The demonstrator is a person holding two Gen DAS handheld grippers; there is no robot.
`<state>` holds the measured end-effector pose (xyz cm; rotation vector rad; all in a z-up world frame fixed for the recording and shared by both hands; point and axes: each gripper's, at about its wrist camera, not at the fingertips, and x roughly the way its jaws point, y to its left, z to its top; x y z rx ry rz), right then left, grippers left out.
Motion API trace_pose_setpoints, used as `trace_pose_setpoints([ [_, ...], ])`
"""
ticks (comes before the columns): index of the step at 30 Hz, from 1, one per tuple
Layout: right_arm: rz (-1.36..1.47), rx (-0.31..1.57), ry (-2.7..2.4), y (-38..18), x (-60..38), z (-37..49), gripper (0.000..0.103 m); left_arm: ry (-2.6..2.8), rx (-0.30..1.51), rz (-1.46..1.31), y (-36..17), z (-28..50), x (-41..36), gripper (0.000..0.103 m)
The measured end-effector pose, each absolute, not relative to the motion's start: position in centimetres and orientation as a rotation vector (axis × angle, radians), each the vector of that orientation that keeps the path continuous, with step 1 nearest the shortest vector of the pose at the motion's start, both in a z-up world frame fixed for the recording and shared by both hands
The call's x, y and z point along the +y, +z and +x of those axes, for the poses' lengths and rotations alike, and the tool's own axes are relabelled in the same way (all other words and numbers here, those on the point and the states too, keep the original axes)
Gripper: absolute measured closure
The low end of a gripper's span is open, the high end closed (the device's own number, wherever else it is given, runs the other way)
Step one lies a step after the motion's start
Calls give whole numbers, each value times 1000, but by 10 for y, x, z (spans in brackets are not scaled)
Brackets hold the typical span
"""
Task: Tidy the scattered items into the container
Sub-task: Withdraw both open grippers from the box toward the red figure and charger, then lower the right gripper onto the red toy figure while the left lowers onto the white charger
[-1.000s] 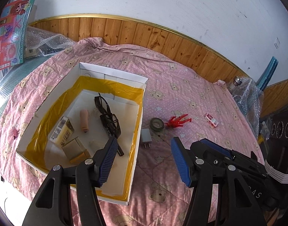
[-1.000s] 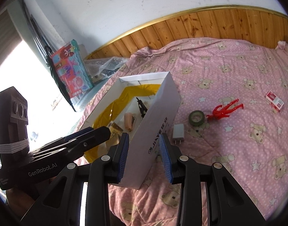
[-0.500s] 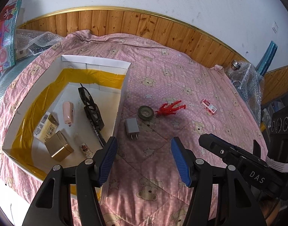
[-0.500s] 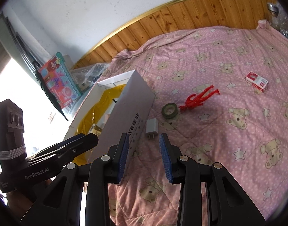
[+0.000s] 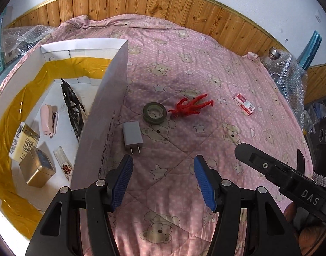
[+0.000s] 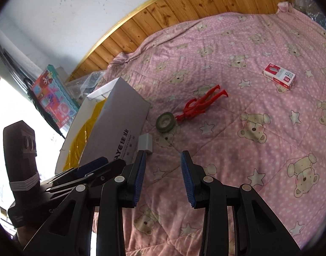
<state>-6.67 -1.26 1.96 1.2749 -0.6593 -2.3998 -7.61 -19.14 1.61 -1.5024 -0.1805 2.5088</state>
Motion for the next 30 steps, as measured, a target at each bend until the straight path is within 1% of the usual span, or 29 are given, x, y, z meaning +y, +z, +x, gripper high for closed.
trace_pose_setpoints([
  [2,1294,-672,-2398,13,-8,-72,66,2508,-168,-1539,2,-86,-185,42],
  [9,1365,-717,-2400,-11,14,-95,66,2591,-22,-1637,-48,-117,-164,42],
  [10,1372,-719,-2403,-13,17,-98,66,2611,-18,-1643,-54,-122,-164,40],
  [11,1378,-721,-2407,-14,21,-101,66,2653,-5,-1616,-56,-124,-163,40],
  [14,1385,-709,-2422,-16,28,-111,66,2685,43,-1563,-61,-129,-152,27],
  [15,1386,-701,-2429,-15,30,-115,66,2670,38,-1548,-63,-130,-148,24],
  [16,1386,-687,-2436,-15,31,-118,66,2577,-34,-1530,-65,-131,-146,24],
  [17,1384,-671,-2439,-14,30,-122,66,2485,-100,-1507,-67,-131,-143,27],
  [18,1381,-655,-2441,-13,30,-126,66,2415,-143,-1469,-66,-126,-141,37],
  [19,1379,-639,-2443,-13,29,-130,66,2404,-126,-1421,-62,-117,-138,37],
  [21,1370,-597,-2437,-11,25,-138,66,2461,-15,-1355,-56,-98,-135,37],
  [25,1337,-464,-2357,-11,-4,-155,66,2550,113,-1340,-58,-72,-143,37],
  [27,1327,-406,-2298,-12,-23,-164,66,2591,126,-1338,-58,-71,-149,36],
  [29,1324,-350,-2242,-15,-41,-171,66,2642,93,-1308,-54,-78,-154,36],
  [30,1328,-325,-2223,-15,-48,-173,66,2662,69,-1291,-52,-83,-157,34],
])
